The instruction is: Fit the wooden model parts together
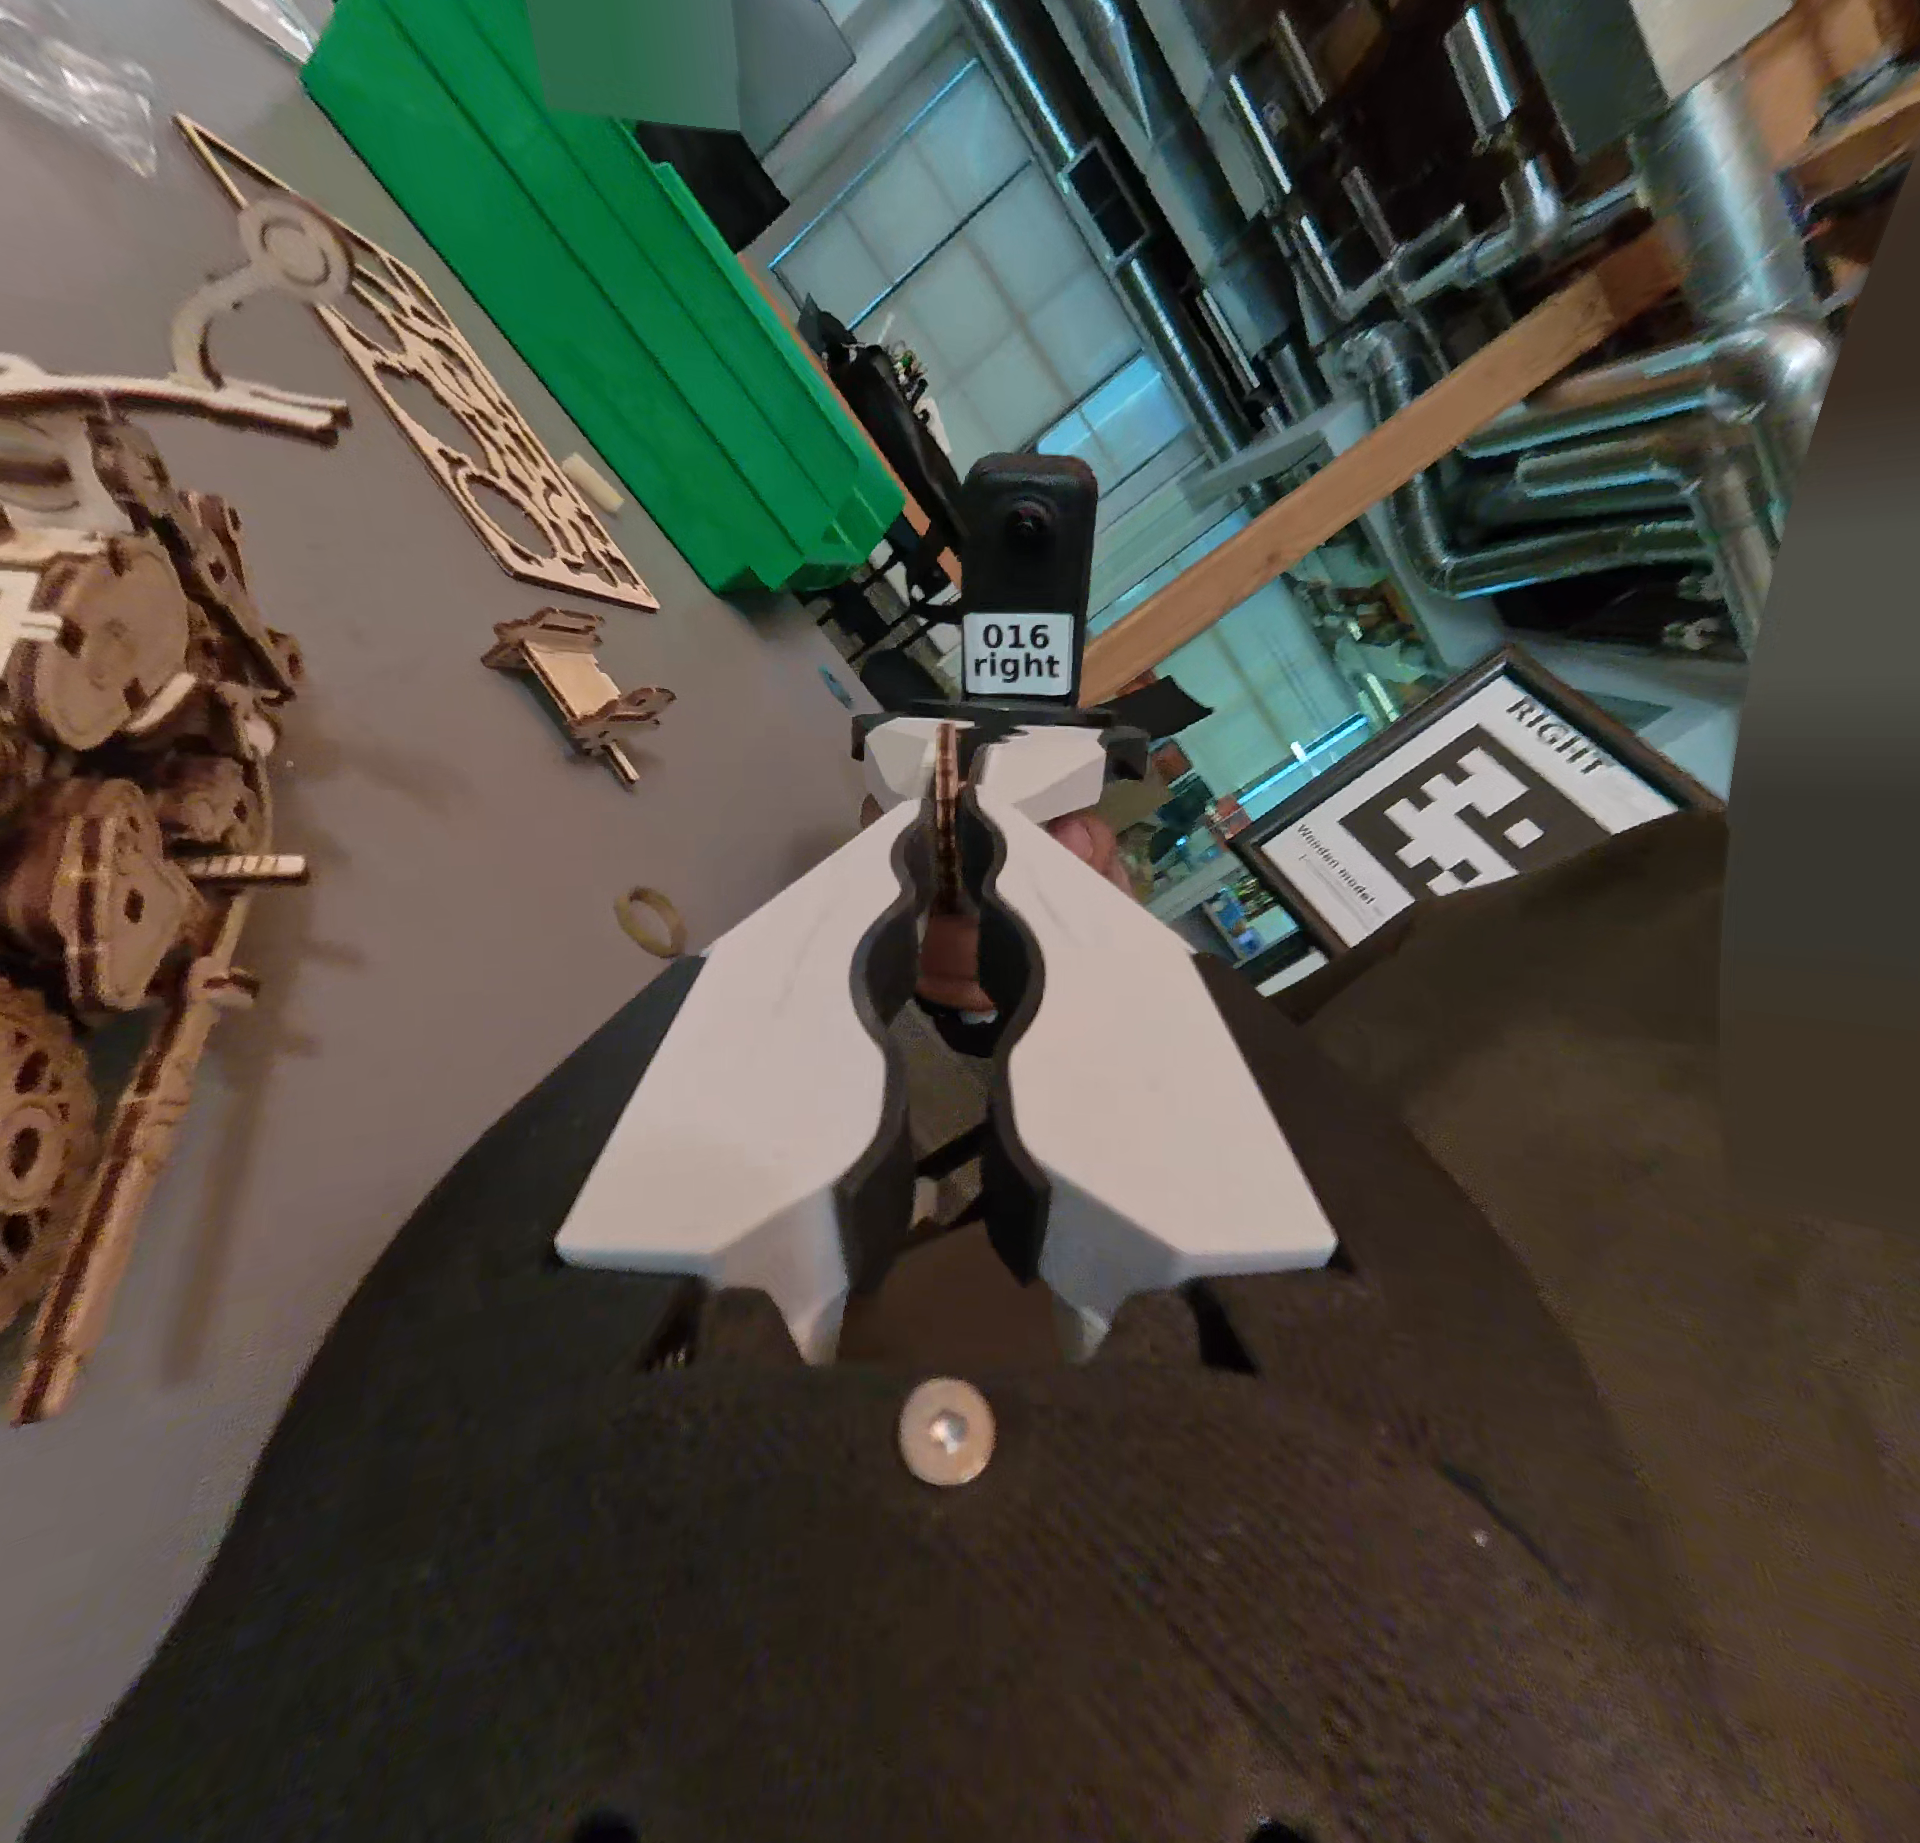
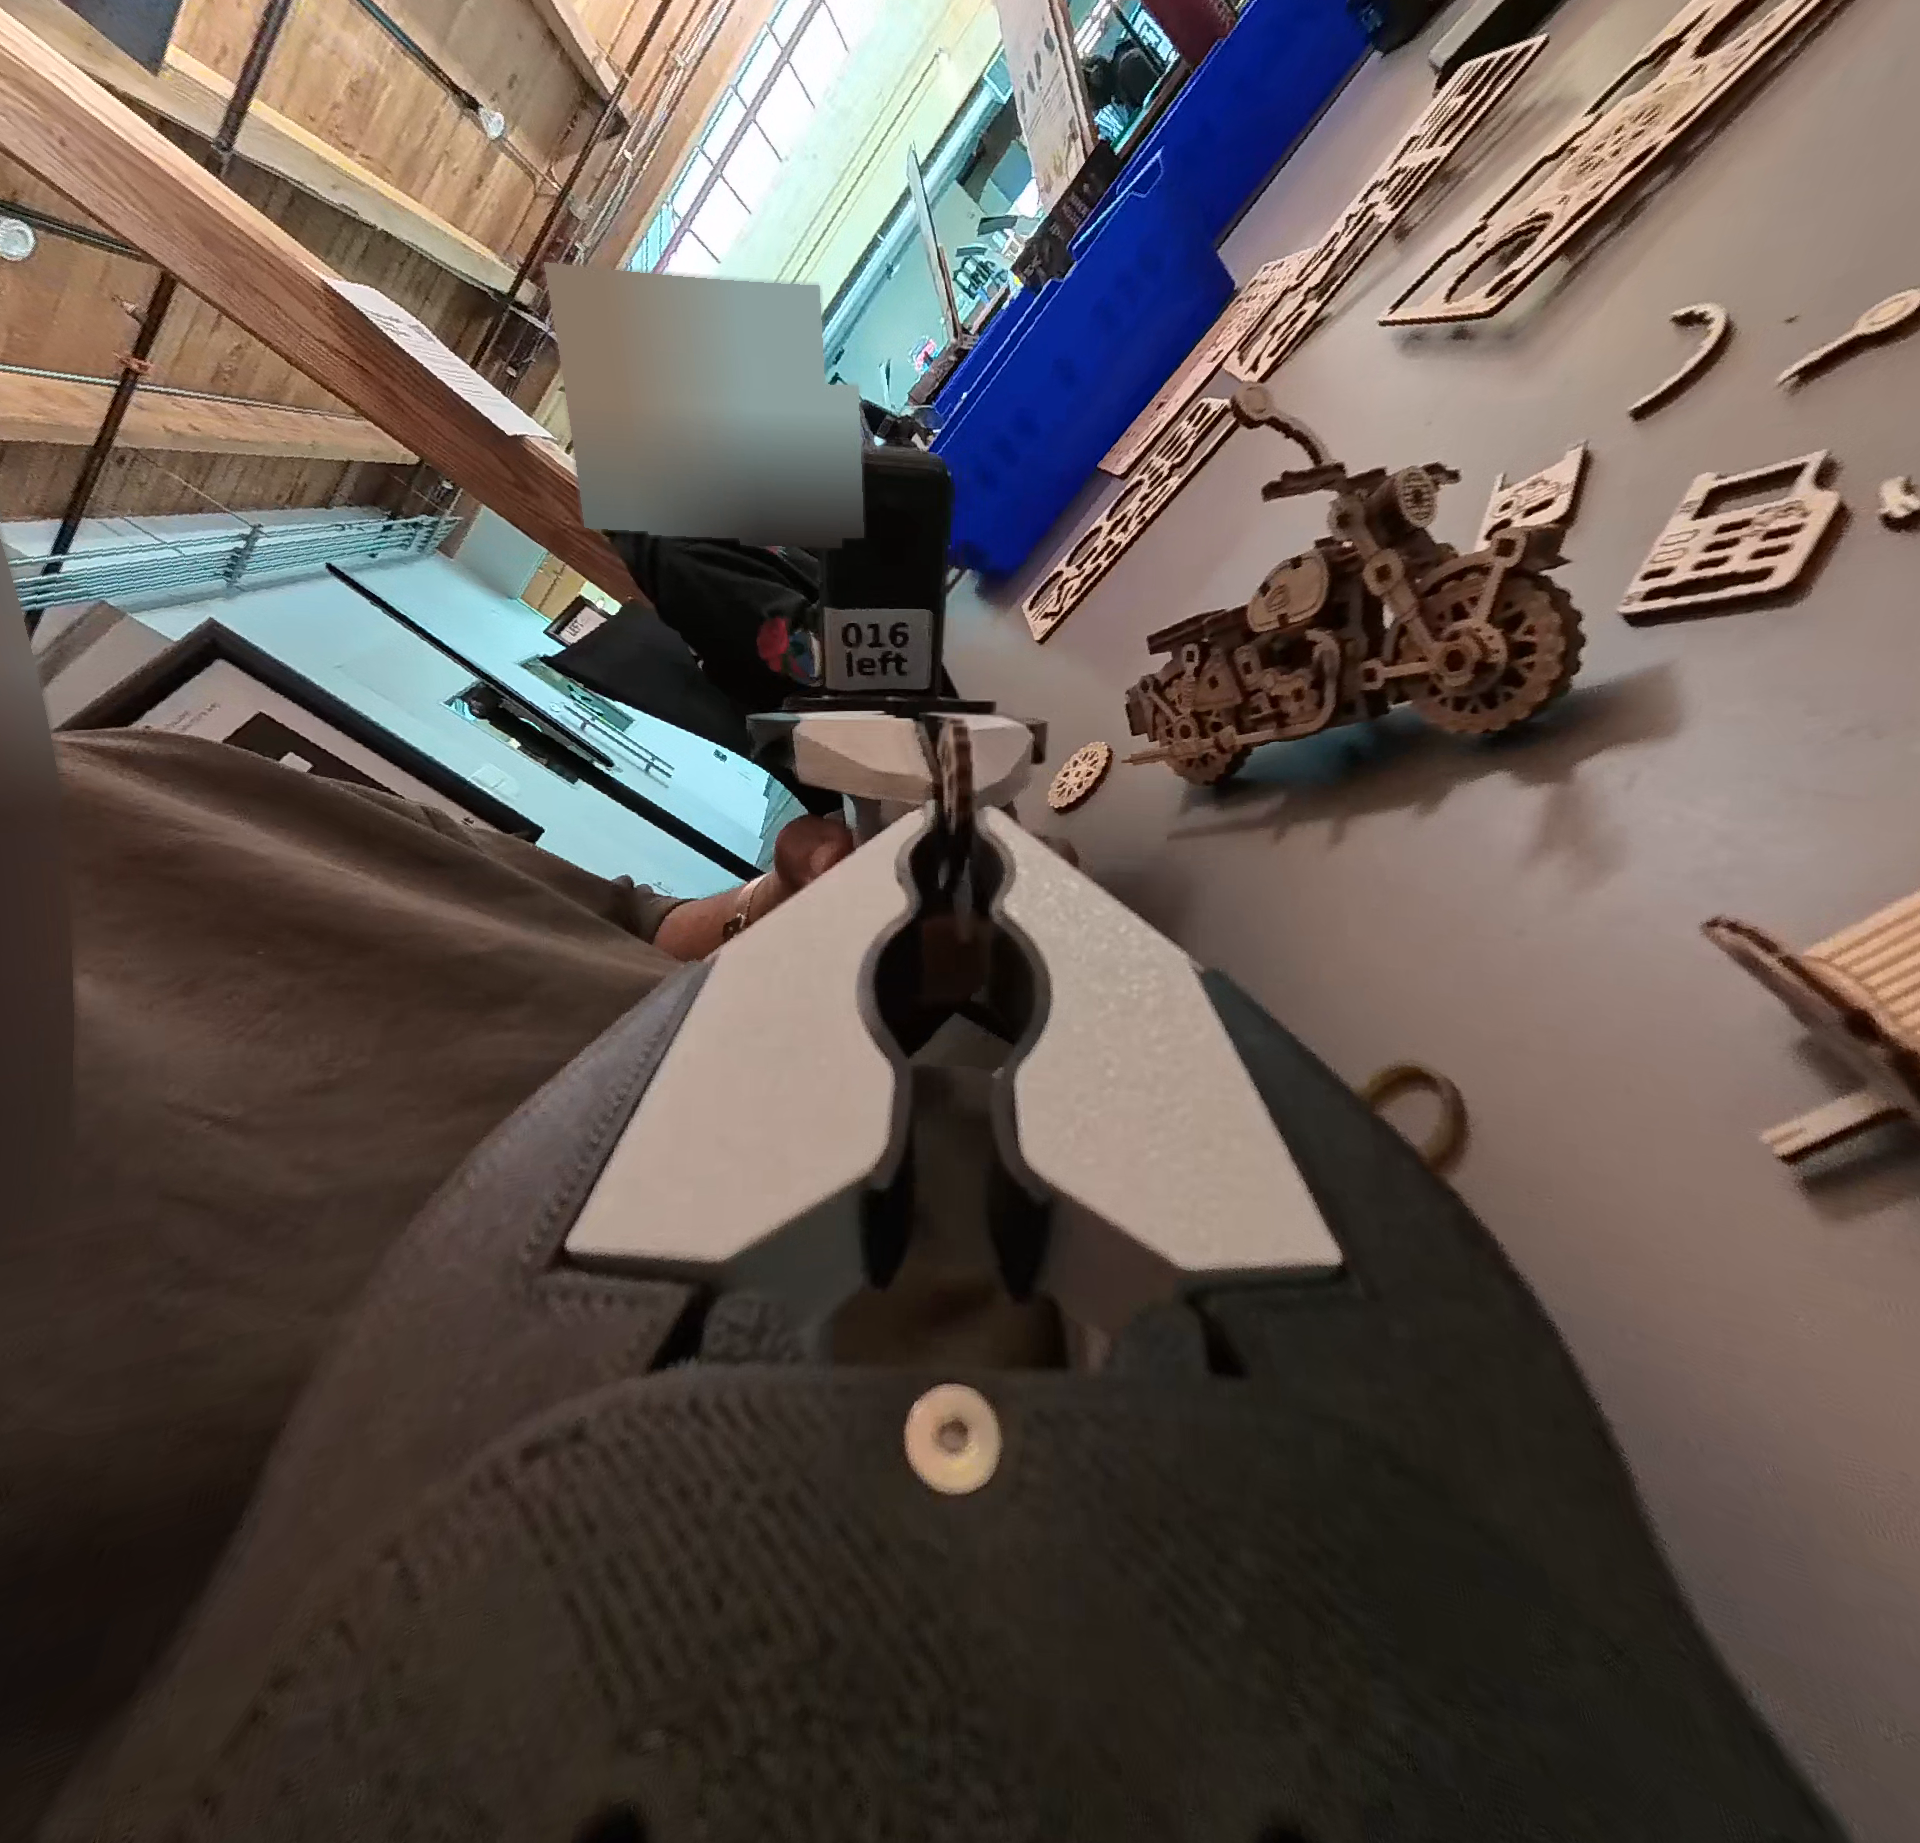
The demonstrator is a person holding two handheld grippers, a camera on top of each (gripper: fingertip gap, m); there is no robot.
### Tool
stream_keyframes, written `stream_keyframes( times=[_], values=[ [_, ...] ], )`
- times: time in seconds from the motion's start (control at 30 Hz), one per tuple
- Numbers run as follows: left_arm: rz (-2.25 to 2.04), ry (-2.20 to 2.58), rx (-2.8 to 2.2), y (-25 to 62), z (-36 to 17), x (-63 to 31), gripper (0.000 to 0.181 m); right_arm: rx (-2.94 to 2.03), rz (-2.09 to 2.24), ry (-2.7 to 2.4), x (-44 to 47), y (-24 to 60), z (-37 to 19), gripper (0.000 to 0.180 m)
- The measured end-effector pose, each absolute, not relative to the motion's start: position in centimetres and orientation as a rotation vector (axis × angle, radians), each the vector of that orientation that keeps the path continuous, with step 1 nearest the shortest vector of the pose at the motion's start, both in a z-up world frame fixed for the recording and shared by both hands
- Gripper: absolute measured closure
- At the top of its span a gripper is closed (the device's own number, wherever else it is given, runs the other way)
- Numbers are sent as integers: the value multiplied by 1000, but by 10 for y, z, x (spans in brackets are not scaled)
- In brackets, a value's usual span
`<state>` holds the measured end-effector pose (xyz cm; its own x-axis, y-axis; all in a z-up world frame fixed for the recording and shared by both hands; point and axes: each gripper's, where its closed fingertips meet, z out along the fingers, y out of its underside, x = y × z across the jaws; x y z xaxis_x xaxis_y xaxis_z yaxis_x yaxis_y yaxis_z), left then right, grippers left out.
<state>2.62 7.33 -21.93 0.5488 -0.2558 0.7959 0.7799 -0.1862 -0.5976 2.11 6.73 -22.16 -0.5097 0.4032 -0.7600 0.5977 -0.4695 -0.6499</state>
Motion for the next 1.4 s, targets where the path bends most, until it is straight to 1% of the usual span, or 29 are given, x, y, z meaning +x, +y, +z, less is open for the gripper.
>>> stream_keyframes(
  times=[0.07,0.13,0.2,0.27,0.33,0.4,0.43,0.6,0.63,0.7,0.8,0.9,0.97,1.07,1.13,1.4],
  values=[
    [-916,-468,-1502,73,-221,21,178,1523,-2135,1561,18,74,-222,175],
    [-856,-498,-1496,71,-222,10,178,1630,-2161,1639,12,91,-225,168],
    [-813,-524,-1515,70,-228,1,178,1788,-2118,1822,8,113,-234,163],
    [-770,-532,-1551,69,-233,-3,178,1976,-1942,2063,7,134,-253,162],
    [-727,-528,-1589,70,-239,-4,178,2087,-1669,2257,11,144,-279,159],
    [-701,-513,-1627,72,-243,-2,178,2084,-1463,2358,17,141,-300,159],
    [-686,-507,-1642,72,-245,-1,178,2073,-1425,2383,17,138,-304,159],
    [-606,-478,-1723,75,-255,3,178,1987,-1417,2428,20,122,-304,156],
    [-602,-469,-1732,76,-256,4,178,1978,-1385,2456,21,121,-307,157],
    [-601,-460,-1740,76,-257,7,178,1947,-1333,2561,22,120,-310,165],
    [-625,-470,-1744,78,-259,10,178,1835,-1271,2761,23,113,-312,171],
    [-642,-509,-1746,77,-263,7,179,1827,-1225,2865,20,117,-311,177],
    [-656,-541,-1737,77,-264,5,178,1794,-1355,2901,15,115,-296,178],
    [-697,-582,-1717,76,-265,3,178,1714,-1757,2811,12,98,-257,179],
    [-736,-590,-1700,77,-264,5,179,1695,-1885,2771,12,91,-244,179],
    [-959,-594,-1564,79,-246,19,178,1640,-1884,2899,12,81,-242,179]
  ],
)
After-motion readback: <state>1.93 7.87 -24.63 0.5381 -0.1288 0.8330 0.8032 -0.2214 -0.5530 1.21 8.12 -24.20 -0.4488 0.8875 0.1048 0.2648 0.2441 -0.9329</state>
